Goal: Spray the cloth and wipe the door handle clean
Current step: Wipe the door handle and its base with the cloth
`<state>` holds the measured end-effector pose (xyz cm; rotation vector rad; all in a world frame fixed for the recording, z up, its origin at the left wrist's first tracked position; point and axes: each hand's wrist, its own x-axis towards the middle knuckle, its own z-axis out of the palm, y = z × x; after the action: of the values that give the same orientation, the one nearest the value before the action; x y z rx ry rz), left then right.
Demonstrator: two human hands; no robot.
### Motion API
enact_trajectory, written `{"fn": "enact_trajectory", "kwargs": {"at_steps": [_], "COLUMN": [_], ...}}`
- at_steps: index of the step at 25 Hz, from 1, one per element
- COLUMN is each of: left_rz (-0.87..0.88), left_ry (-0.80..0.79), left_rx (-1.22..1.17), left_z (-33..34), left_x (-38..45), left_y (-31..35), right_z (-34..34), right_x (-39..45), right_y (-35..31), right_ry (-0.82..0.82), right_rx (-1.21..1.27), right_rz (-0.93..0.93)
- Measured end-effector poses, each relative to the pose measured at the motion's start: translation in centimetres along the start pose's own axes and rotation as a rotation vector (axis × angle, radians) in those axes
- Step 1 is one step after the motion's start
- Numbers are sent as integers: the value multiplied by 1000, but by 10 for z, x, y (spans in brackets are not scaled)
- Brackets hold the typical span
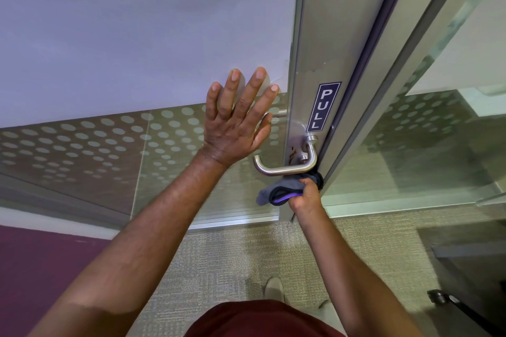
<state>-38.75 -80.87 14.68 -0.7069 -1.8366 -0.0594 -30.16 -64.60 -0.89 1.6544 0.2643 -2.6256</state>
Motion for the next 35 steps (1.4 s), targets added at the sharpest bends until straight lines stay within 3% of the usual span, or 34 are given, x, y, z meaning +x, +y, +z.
{"fn": "enact_trajectory", "kwargs": {"at_steps": [3, 10, 16, 22, 28, 35], "left_rz": [5, -4, -10, -20, -18, -8], "left_ry": [-5, -22, -36, -16, -13, -11], "left_rx": [5, -5, 0, -4, -14, -34], "left_z": [-1, -3, -4, -2, -1, 0], "left_x": [0, 1, 3, 3, 2, 1], "left_y": [0, 1, 1, 1, 0, 0], "right_z": [4, -11, -27, -35, -22, -15], "right_x": [8, -11, -3, -33, -83, -101], "right_y": [1, 3, 7, -13, -32, -42], "right_ry": [23, -170, 15, -16, -203, -360], "right_rx": [18, -69, -391, -586, -618, -682], "right_rz": [-24, -91, -369, -631, -918, -1093]}}
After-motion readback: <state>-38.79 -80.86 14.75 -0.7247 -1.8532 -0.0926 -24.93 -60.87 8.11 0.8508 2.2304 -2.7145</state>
